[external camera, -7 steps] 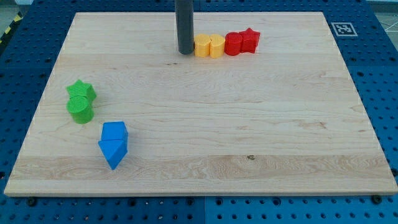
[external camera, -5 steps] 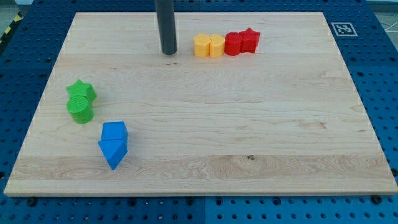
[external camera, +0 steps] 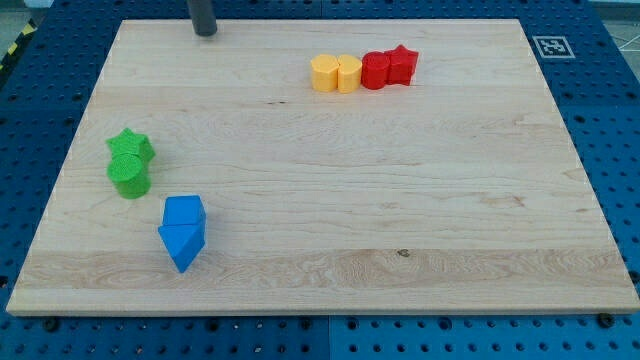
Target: Nudge red star down a bit
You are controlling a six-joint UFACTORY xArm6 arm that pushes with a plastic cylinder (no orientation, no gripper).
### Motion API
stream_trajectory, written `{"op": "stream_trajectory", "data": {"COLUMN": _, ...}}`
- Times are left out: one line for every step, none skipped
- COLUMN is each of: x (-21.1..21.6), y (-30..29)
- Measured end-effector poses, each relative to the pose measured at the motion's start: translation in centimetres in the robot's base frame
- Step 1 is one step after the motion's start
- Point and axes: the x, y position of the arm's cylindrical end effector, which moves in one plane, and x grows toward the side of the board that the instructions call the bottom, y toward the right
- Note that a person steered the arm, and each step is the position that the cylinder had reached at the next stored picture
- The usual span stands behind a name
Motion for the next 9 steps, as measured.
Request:
{"op": "stream_trajectory", "data": {"x": -1.0, "y": 4.8}}
{"op": "stream_trajectory", "data": {"x": -0.8, "y": 11.0}}
{"op": "stream_trajectory", "data": {"x": -0.7, "y": 16.3}}
{"op": "stream_trajectory", "data": {"x": 0.3, "y": 20.4}}
{"op": "stream_trajectory", "data": {"x": 2.4, "y": 23.1}}
{"op": "stream_trajectory", "data": {"x": 4.5, "y": 25.3}}
{"op": "stream_trajectory", "data": {"x": 5.2, "y": 27.3}}
{"op": "stream_trajectory", "data": {"x": 6.1, "y": 28.5}}
{"op": "stream_trajectory", "data": {"x": 6.7, "y": 28.6}}
